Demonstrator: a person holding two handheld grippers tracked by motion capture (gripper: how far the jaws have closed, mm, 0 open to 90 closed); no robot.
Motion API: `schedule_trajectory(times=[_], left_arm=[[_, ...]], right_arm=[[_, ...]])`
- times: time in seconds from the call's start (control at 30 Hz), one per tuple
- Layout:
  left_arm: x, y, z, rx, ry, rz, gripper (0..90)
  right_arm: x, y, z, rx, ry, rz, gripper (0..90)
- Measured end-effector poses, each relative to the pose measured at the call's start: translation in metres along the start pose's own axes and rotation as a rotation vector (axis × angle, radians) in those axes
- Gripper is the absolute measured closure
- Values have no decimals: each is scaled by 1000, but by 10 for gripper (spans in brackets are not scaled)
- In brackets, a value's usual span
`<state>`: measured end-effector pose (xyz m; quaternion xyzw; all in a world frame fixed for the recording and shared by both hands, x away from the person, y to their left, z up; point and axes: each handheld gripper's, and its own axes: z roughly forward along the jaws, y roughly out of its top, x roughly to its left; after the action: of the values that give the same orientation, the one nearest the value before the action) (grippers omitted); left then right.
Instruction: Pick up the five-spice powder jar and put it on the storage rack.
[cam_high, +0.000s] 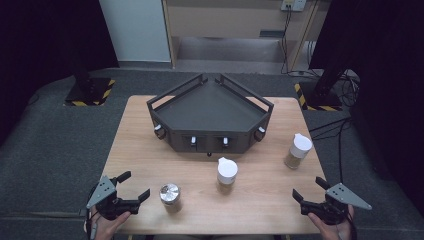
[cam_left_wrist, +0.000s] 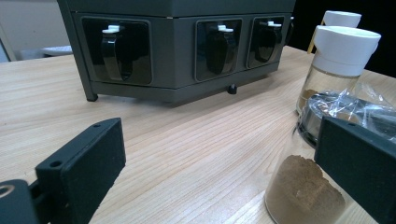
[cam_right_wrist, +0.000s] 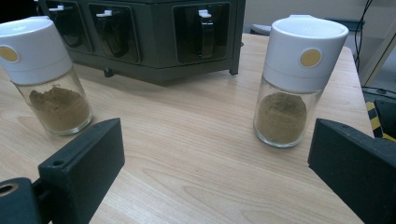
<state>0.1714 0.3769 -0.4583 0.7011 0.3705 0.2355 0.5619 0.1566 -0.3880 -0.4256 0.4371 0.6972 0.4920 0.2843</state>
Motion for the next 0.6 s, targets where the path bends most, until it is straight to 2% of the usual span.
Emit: schedule_trajectory(times=[0.13, 0.17, 0.37, 0.43, 0.6], left_arm=[[1, 0, 1, -2, -4, 0, 11], [1, 0, 1, 8, -4, -2, 11], [2, -1, -1, 1, -10, -7, 12], [4, -1, -1, -2, -19, -7, 14], [3, 0, 0, 10, -18, -7, 14]], right_arm=[[1, 1, 0, 4, -6, -10, 38], [-1, 0, 1, -1, 5, 7, 38], [-2, 0, 0, 4, 3, 10, 36], [-4, -1, 0, -13, 18, 9, 37], [-7, -1, 2, -7, 41, 8, 43]])
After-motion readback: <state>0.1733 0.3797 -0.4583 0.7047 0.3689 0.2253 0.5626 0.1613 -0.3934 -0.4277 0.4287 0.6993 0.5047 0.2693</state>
